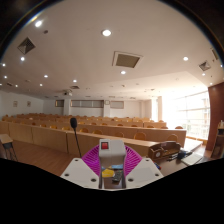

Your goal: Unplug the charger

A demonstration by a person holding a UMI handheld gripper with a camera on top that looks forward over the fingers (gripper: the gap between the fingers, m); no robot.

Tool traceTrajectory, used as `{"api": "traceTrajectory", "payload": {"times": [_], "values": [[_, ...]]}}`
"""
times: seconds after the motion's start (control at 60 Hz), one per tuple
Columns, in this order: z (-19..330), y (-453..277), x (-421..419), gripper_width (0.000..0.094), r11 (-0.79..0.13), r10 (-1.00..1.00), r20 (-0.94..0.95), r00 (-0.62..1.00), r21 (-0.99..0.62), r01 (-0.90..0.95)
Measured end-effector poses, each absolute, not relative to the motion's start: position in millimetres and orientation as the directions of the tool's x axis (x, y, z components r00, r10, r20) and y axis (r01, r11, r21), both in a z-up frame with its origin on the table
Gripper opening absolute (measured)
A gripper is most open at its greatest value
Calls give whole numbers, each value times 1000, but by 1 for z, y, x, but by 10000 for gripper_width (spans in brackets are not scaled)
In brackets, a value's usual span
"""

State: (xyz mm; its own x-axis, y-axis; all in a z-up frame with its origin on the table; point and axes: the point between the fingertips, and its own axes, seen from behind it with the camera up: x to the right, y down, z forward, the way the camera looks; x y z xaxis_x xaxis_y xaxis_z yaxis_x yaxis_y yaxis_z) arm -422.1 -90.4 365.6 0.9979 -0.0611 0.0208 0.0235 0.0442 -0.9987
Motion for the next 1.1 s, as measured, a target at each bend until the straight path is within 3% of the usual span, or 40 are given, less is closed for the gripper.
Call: {"api": "traceTrajectory", "payload": {"times": [0.05,0.1,0.15,0.217,0.233,0.3,0.383,0.55,0.65,0.7,0.767,1.1], "values": [[369,-91,-395,250,52,-87,13,996,-999,18],[348,-91,-368,251,22,-117,19,993,-1000,22],[305,-86,-340,252,-63,-140,24,990,-998,15],[213,-100,-313,254,-190,-166,-17,986,-981,-49],[211,-98,-306,256,-230,-174,-28,984,-971,-69],[144,-104,-280,263,-345,-208,-50,977,-931,-121],[79,-112,-260,290,-430,-225,-82,971,-886,-175],[17,-120,-234,366,-530,-224,-108,969,-820,-214],[6,-122,-226,463,-555,-202,-120,972,-803,-215],[6,-122,-220,605,-567,-192,-104,976,-800,-196],[10,-125,-217,867,-575,-166,-76,983,-803,-160],[75,-180,-243,847,-522,-92,15,996,-852,-35]]}}
